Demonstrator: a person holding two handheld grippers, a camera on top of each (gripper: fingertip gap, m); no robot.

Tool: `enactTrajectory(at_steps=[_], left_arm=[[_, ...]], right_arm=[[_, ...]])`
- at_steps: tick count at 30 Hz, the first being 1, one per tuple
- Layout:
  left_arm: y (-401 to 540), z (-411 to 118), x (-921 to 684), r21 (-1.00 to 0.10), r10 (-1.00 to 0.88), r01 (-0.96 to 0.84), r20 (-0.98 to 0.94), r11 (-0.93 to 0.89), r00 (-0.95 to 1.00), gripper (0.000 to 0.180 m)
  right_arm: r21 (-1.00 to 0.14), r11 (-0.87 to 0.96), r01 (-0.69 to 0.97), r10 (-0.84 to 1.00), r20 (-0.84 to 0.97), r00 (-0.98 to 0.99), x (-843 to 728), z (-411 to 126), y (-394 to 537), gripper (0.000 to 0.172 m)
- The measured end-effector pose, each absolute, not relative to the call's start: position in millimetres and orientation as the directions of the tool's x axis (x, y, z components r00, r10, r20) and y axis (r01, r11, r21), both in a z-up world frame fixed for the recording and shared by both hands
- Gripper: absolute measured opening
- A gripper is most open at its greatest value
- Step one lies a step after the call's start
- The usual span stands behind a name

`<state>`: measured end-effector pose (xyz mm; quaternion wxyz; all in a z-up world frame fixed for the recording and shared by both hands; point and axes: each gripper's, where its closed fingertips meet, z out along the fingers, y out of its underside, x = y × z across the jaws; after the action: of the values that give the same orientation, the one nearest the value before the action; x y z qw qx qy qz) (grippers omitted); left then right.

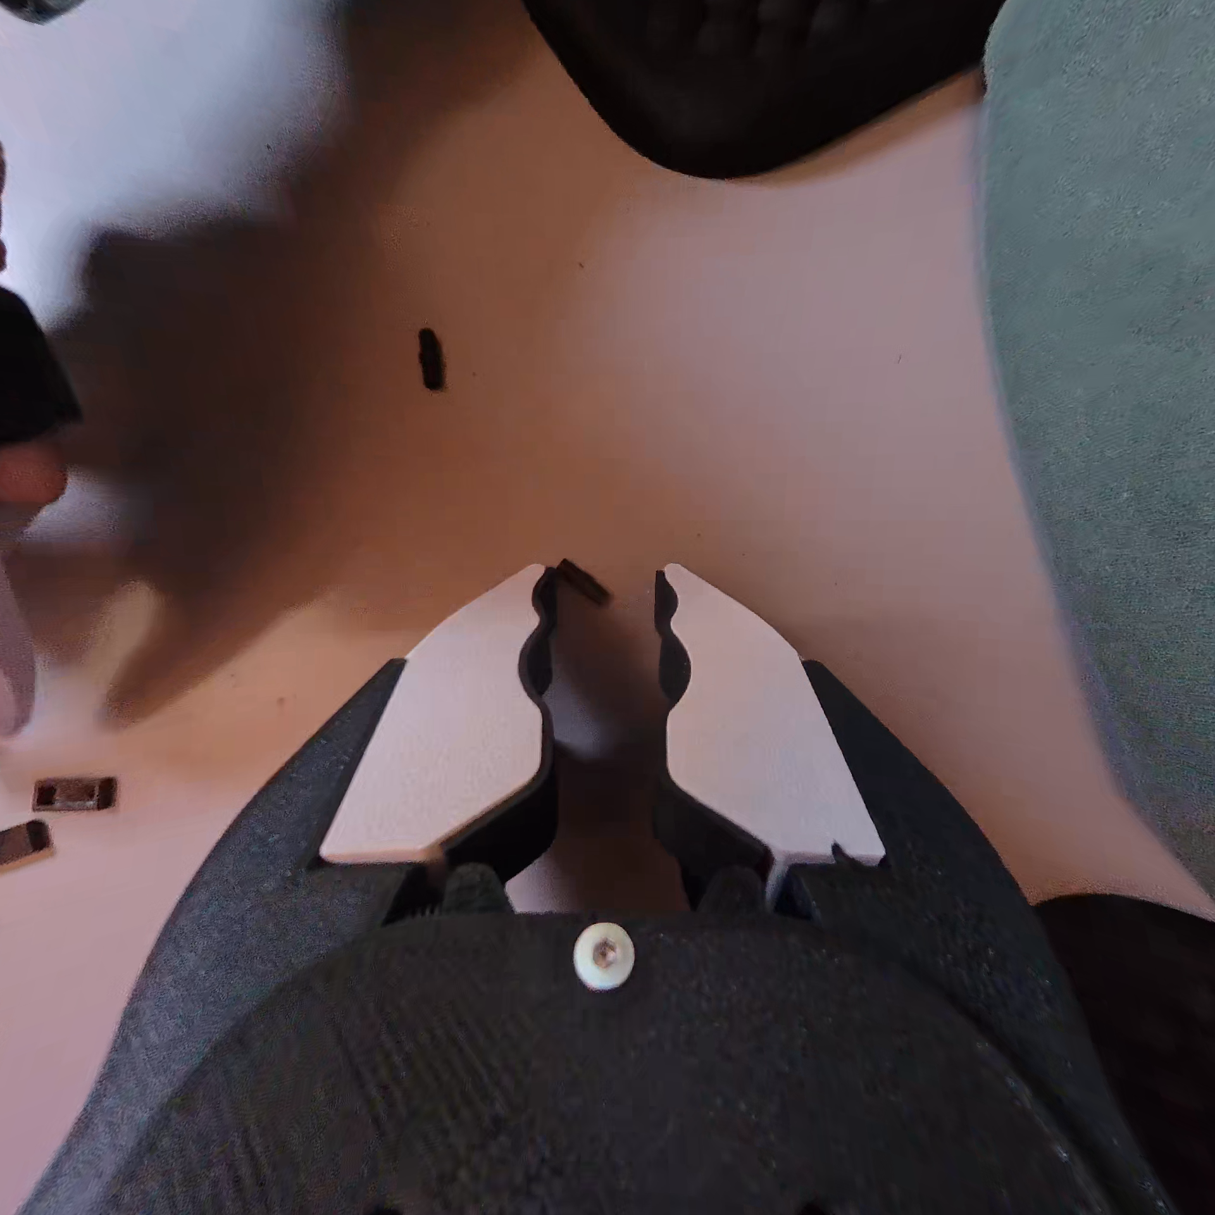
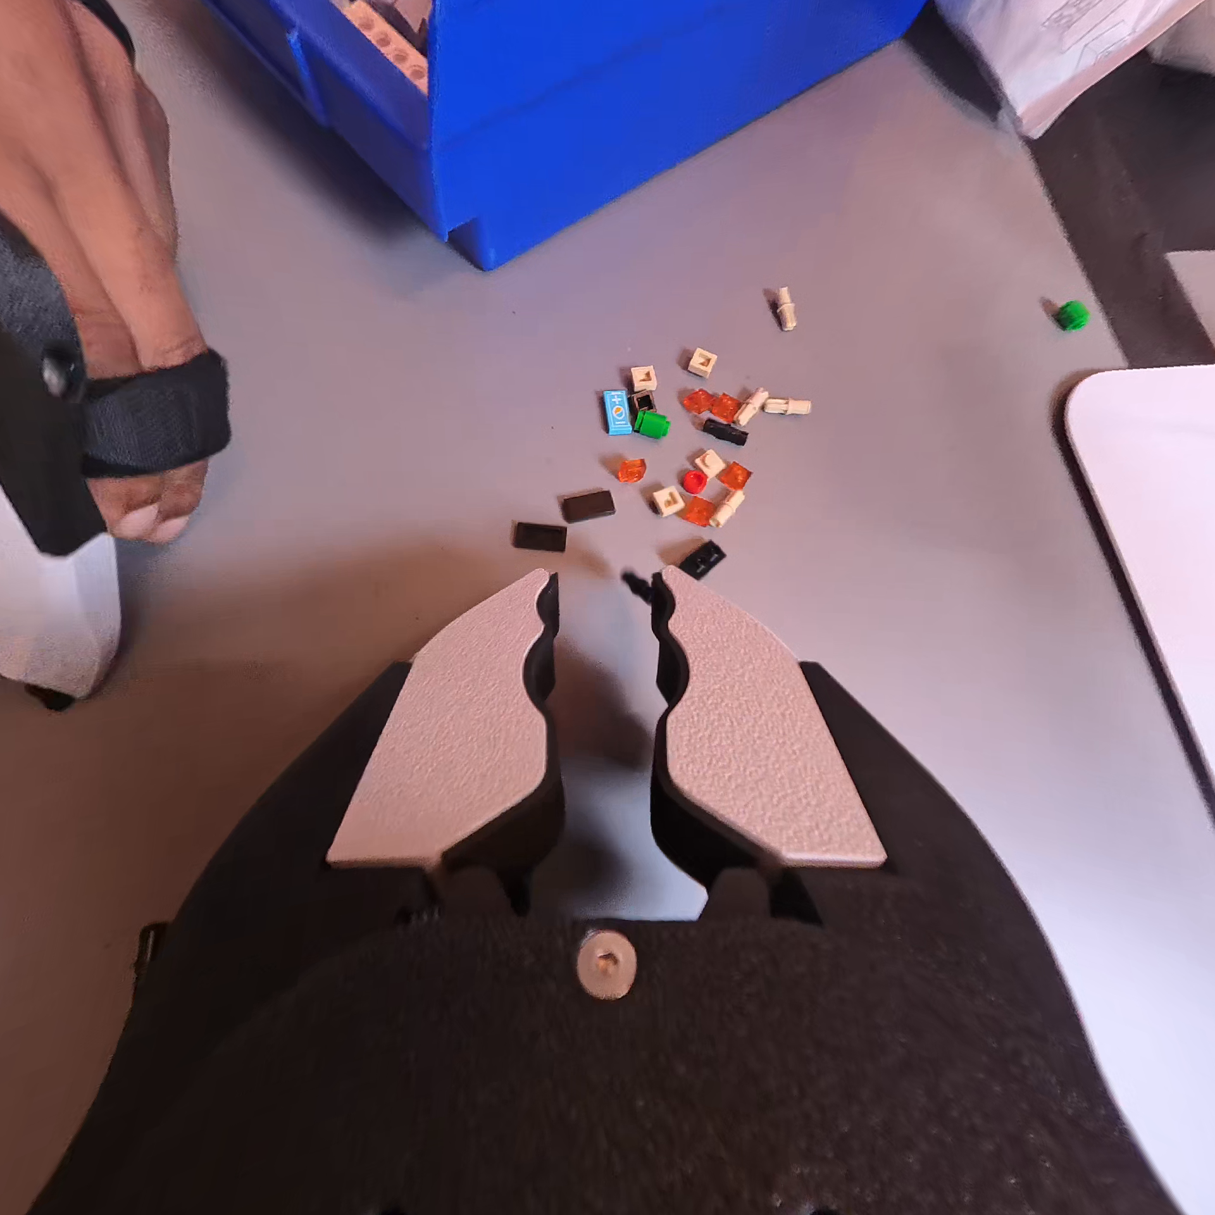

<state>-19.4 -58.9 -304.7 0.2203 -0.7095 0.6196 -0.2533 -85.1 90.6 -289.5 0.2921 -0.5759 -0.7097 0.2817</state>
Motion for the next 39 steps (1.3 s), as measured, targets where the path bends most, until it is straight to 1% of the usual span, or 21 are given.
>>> enactTrajectory(at_steps=[2,4,8,9,10,11,12,16,19,22,24,25,26,27,29,32,34,36,39], left_arm=[[-57.6,-304.9,-17.6,-0.621,-0.992,-0.774,0.071,-0.127,0.106,0.027],[-57.0,-305.7,-18.6,-0.603,-0.994,-0.790,0.036,-0.107,0.107,0.027],[-55.6,-306.1,-19.7,-0.587,-0.993,-0.804,0.001,-0.098,0.121,0.028],[-55.4,-306.0,-19.5,-0.588,-0.993,-0.803,-0.001,-0.097,0.121,0.026],[-56.2,-306.1,-19.5,-0.588,-0.993,-0.803,0.004,-0.098,0.118,0.019],[-56.1,-306.2,-20.0,-0.588,-0.993,-0.803,0.002,-0.095,0.115,0.011],[-55.2,-306.3,-21.0,-0.588,-0.993,-0.803,-0.002,-0.092,0.116,0.006],[-43.8,-306.3,-28.6,-0.575,-0.987,-0.810,-0.026,-0.114,0.157,0.006],[-25.0,-300.7,-42.1,-0.540,-0.972,-0.837,-0.133,-0.093,0.194,0.006],[10.0,-260.0,-57.9,-0.557,-0.910,-0.827,-0.301,-0.075,0.285,0.006],[37.2,-226.1,-76.0,-0.532,-0.843,-0.845,-0.426,-0.060,0.328,0.006],[48.6,-216.1,-86.9,-0.494,-0.827,-0.867,-0.459,-0.067,0.326,0.006],[56.8,-214.1,-98.2,-0.441,-0.838,-0.893,-0.451,-0.089,0.307,0.006],[64.1,-216.9,-108.5,-0.382,-0.863,-0.918,-0.421,-0.110,0.279,0.006],[79.2,-228.8,-120.5,-0.304,-0.914,-0.943,-0.331,-0.132,0.234,0.006],[89.2,-253.2,-118.5,-0.260,-0.975,-0.959,-0.160,-0.111,0.156,0.006],[89.4,-269.8,-121.1,-0.188,-0.991,-0.978,-0.077,-0.095,0.111,0.008],[94.6,-284.2,-126.4,-0.124,-0.995,-0.990,-0.051,-0.074,0.081,0.015],[98.9,-296.5,-127.7,-0.109,-0.996,-0.990,-0.022,-0.088,0.091,0.022]], right_arm=[[-0.704,0.193,0.684,0.978,0.080,-0.194,-92.3,-295.4,89.6,0.028],[-0.675,0.233,0.700,0.970,0.116,-0.212,-99.3,-300.7,93.2,0.027],[-0.745,0.245,0.621,0.967,0.141,-0.213,-102.3,-278.6,92.2,0.026],[-0.757,0.241,0.608,0.968,0.139,-0.210,-97.1,-272.8,93.1,0.026],[-0.762,0.235,0.604,0.968,0.131,-0.212,-89.2,-268.8,93.5,0.026],[-0.763,0.227,0.605,0.968,0.112,-0.223,-79.4,-266.3,91.7,0.026],[-0.760,0.217,0.613,0.966,0.078,-0.245,-67.5,-265.5,86.5,0.026],[-0.702,0.229,0.674,0.927,-0.054,-0.371,-12.0,-274.1,42.2,0.026],[-0.647,0.292,0.704,0.906,-0.050,-0.421,15.1,-287.2,13.7,0.026],[-0.598,0.346,0.723,0.894,-0.024,-0.448,26.3,-299.7,-1.6,0.025],[-0.579,0.357,0.733,0.896,-0.009,-0.443,25.7,-305.1,-2.6,0.017],[-0.582,0.353,0.733,0.896,-0.015,-0.444,24.1,-304.9,-2.9,0.010],[-0.575,0.354,0.738,0.896,-0.018,-0.444,23.3,-305.7,-2.0,0.006],[-0.572,0.355,0.739,0.895,-0.019,-0.445,21.8,-305.6,-1.0,0.005],[-0.572,0.363,0.735,0.896,-0.002,-0.444,17.4,-305.4,3.4,0.005],[-0.614,0.330,0.716,0.916,0.027,-0.400,3.2,-301.3,18.1,0.005],[-0.653,0.295,0.698,0.939,0.061,-0.340,-10.2,-296.2,34.9,0.005],[-0.686,0.265,0.677,0.957,0.102,-0.272,-23.8,-292.3,54.5,0.005],[-0.716,0.246,0.653,0.968,0.149,-0.201,-43.1,-288.7,76.4,0.005]])
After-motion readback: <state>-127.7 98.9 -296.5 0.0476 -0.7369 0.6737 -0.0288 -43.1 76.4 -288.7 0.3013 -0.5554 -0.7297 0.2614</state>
